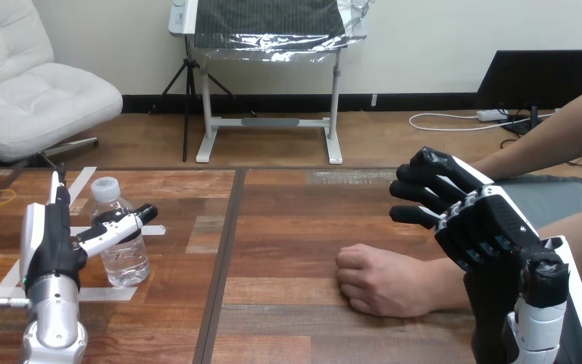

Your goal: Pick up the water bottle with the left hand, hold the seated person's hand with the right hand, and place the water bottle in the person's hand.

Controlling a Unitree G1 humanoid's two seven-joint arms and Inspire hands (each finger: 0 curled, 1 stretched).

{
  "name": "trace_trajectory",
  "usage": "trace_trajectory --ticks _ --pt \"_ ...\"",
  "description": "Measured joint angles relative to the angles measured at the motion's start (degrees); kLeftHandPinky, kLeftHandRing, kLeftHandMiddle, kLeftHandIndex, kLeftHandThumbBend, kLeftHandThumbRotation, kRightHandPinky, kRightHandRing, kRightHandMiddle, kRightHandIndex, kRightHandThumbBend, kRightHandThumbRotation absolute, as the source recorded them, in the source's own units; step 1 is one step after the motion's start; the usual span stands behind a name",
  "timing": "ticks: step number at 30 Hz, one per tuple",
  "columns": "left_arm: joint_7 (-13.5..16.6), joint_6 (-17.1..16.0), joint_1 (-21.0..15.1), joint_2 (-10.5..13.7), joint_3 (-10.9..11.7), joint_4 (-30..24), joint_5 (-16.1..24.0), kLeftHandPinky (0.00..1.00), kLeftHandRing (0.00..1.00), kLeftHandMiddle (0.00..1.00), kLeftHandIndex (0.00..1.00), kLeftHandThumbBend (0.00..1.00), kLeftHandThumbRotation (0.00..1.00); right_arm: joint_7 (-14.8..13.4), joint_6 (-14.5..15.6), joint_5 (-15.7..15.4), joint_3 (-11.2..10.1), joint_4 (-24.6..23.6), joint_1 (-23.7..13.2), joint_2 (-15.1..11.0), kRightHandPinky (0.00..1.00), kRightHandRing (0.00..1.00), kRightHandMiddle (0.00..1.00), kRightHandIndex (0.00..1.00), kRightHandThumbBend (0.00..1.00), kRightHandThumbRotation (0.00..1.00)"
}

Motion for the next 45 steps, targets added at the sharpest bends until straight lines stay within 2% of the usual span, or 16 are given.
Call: trace_trajectory --ticks 13,20,36,45 --pt "0.33 -1.17 -3.81 0.0 -0.22 6.77 -0.88 1.0 1.0 1.0 1.0 1.0 0.3 0.01 0.02 0.04 -0.02 0.0 0.06 -0.02 0.71 0.78 0.79 0.79 0.8 1.0" --pt "0.32 -1.11 -5.94 0.0 -0.27 9.75 -1.45 1.0 1.0 1.0 1.0 1.0 0.31 0.0 0.03 0.03 -0.04 0.0 0.11 -0.03 0.71 0.78 0.79 0.8 0.8 1.0" --pt "-0.2 1.05 -9.74 -0.02 -0.39 13.49 -2.63 1.0 1.0 1.0 1.0 1.0 0.34 0.34 -0.02 0.52 -0.52 0.0 0.1 -0.07 0.7 0.77 0.78 0.79 0.79 1.0" --pt "-0.7 2.41 -11.2 -0.01 -1.23 14.94 -2.78 0.99 1.0 1.0 1.0 1.0 0.34 0.39 -0.1 0.53 -0.77 0.0 0.1 -0.05 0.69 0.77 0.78 0.79 0.79 1.0"
